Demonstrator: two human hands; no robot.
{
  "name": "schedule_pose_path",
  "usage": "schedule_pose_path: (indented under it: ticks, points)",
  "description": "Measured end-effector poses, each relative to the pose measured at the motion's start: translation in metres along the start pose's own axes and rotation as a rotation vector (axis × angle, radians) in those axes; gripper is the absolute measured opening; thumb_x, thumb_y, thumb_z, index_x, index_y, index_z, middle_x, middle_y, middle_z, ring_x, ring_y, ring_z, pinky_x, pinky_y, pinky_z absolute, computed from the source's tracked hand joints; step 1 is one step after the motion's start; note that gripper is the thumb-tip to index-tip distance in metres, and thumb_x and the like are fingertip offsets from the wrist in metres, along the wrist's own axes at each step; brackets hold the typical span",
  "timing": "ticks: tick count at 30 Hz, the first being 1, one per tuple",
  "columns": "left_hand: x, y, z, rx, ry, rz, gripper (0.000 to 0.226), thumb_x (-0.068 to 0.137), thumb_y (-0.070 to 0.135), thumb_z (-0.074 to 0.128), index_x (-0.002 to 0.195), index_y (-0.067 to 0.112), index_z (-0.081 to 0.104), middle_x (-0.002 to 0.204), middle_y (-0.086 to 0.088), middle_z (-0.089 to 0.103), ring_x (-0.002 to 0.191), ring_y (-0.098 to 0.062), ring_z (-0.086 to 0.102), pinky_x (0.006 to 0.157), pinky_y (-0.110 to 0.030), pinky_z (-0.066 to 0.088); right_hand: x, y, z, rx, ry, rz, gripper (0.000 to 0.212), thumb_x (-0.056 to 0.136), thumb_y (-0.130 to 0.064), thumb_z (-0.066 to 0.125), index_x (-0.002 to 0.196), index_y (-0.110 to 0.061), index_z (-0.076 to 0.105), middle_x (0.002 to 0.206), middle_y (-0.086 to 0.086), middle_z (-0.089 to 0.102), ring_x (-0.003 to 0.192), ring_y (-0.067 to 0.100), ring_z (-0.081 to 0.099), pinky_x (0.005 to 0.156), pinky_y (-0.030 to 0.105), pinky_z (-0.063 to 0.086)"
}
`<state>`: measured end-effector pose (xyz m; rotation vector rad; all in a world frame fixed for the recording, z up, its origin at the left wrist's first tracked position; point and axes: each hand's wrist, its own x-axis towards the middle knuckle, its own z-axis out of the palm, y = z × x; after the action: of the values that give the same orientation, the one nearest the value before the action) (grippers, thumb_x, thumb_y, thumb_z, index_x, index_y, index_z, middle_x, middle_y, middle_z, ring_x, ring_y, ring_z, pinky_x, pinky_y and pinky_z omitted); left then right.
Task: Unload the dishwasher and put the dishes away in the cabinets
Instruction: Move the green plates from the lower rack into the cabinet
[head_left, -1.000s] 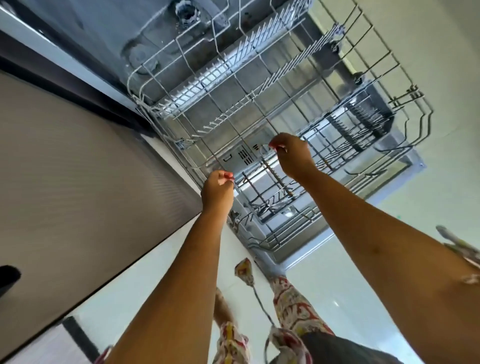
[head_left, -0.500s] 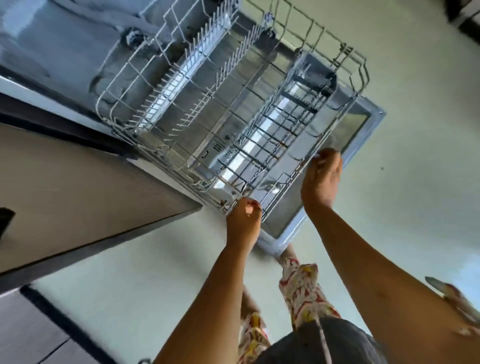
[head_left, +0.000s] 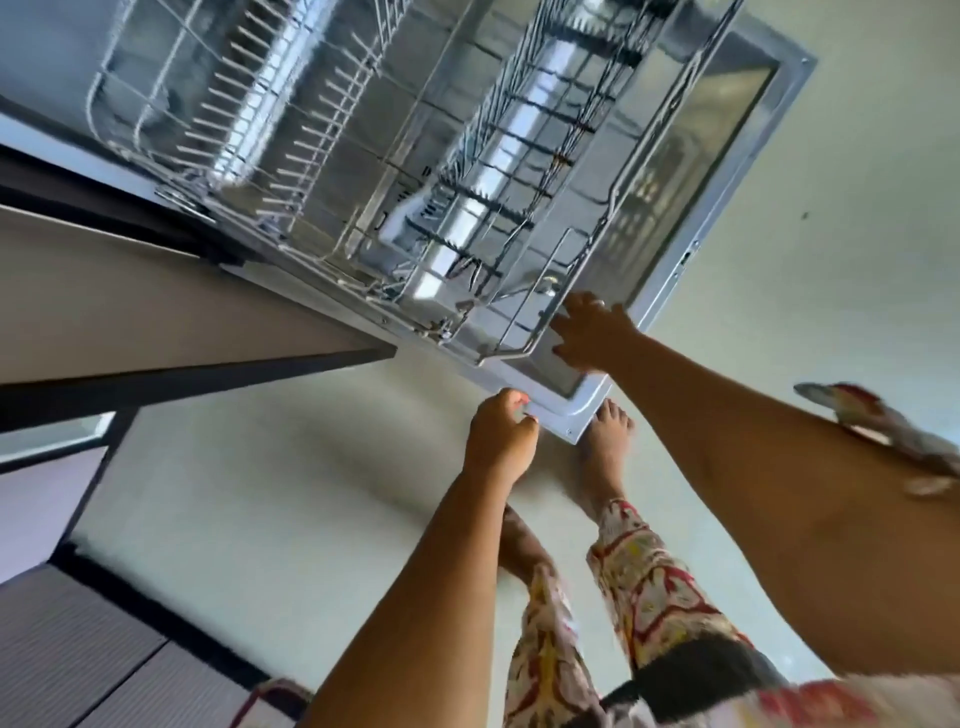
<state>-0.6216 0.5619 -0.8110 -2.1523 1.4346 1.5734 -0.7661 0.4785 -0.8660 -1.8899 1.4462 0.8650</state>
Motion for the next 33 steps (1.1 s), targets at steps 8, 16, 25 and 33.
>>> schedule_pose_path:
  ticks: [8, 16, 25, 33]
  points:
    - [0.040, -0.006, 0.009, 0.017, 0.034, 0.018, 0.044, 0.089, 0.014, 0.054, 0.133, 0.011, 0.049, 0.138, -0.010, 0.048, 0.128, -0.023, 0.044, 0.106, -0.029, 0.033, 0.029, -0.012, 0.000, -0.180, 0.049, -0.030, 0.063, 0.096, -0.021, 0.042, 0.151, -0.009, 0.013, 0.160, 0.006, -0.005, 0.148, 0.026, 0.004, 0.117, 0.054, 0.014]
    - [0.014, 0.018, 0.001, 0.049, -0.084, 0.057, 0.036, 0.092, 0.014, 0.049, 0.127, 0.013, 0.055, 0.133, -0.007, 0.056, 0.120, -0.023, 0.053, 0.102, -0.031, 0.041, -0.018, -0.001, -0.022, -0.101, 0.071, -0.012, 0.034, 0.092, -0.004, 0.044, 0.124, -0.009, 0.055, 0.128, 0.008, 0.052, 0.118, 0.028, 0.054, 0.093, 0.041, 0.049]
    - [-0.028, 0.079, -0.031, -0.037, 0.371, 0.508, 0.045, 0.088, 0.014, 0.061, 0.131, 0.012, 0.047, 0.132, -0.007, 0.052, 0.124, -0.021, 0.046, 0.098, -0.033, 0.045, -0.117, 0.010, -0.118, -0.059, 0.195, 0.002, 0.033, 0.090, -0.005, 0.046, 0.112, -0.028, 0.058, 0.110, -0.001, 0.062, 0.107, 0.024, 0.059, 0.081, 0.033, 0.049]
    - [-0.020, 0.101, -0.090, -0.691, 0.226, 0.248, 0.027, 0.096, 0.010, 0.046, 0.123, 0.014, 0.048, 0.103, -0.003, 0.064, 0.092, -0.016, 0.064, 0.084, -0.031, 0.052, -0.098, -0.030, -0.175, 0.525, 0.410, -0.298, 0.028, 0.086, -0.001, 0.061, 0.108, -0.019, 0.063, 0.103, -0.003, 0.069, 0.093, 0.013, 0.066, 0.086, 0.028, 0.054]
